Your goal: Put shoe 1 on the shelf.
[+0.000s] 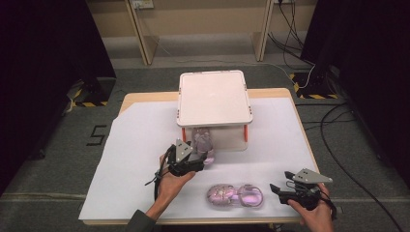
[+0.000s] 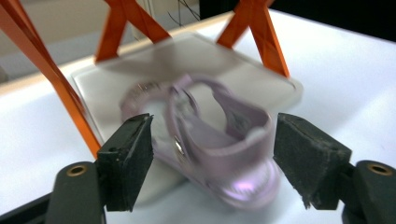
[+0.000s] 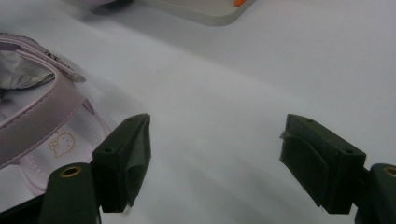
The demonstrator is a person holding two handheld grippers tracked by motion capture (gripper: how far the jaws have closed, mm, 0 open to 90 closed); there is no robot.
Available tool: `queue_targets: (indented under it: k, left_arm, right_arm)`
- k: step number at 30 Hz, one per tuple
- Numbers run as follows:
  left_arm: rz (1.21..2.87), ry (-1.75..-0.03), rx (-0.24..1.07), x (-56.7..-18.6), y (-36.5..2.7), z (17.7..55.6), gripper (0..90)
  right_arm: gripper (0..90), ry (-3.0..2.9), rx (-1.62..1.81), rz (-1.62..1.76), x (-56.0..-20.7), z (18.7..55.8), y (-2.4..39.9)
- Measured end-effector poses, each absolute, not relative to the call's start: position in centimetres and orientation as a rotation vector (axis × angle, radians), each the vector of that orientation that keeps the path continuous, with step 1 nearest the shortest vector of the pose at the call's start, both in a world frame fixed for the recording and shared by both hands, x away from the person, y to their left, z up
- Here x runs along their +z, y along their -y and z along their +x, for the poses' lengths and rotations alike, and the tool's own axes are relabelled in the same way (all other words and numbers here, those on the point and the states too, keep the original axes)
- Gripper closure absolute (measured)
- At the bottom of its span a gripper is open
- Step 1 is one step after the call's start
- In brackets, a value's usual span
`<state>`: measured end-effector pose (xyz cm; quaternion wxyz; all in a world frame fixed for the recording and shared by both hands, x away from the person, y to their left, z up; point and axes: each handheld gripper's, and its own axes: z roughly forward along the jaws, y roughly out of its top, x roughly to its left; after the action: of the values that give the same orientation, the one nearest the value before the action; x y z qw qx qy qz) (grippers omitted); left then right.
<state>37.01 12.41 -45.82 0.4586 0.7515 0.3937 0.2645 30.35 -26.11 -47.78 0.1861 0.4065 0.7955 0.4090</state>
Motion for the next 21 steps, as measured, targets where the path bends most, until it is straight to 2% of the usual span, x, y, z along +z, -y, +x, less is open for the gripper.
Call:
queue_targets:
  k: [5, 14, 21]
  left_arm:
    - [1.899, -1.002, 0.627, -47.4, -11.7, 36.9, 23.6]
    - [1.966, -1.018, 0.672, -48.5, -10.3, 37.0, 19.7]
    - [2.004, -1.013, 0.684, -49.0, -10.4, 37.3, 21.4]
  right_arm:
    - [24.7, -2.242, 1.148, 1.150, -47.8, 30.3, 26.1]
    - [24.7, -2.242, 1.149, 1.151, -47.8, 30.3, 26.1]
    - [24.8, -2.240, 1.149, 1.144, -47.8, 30.4, 26.1]
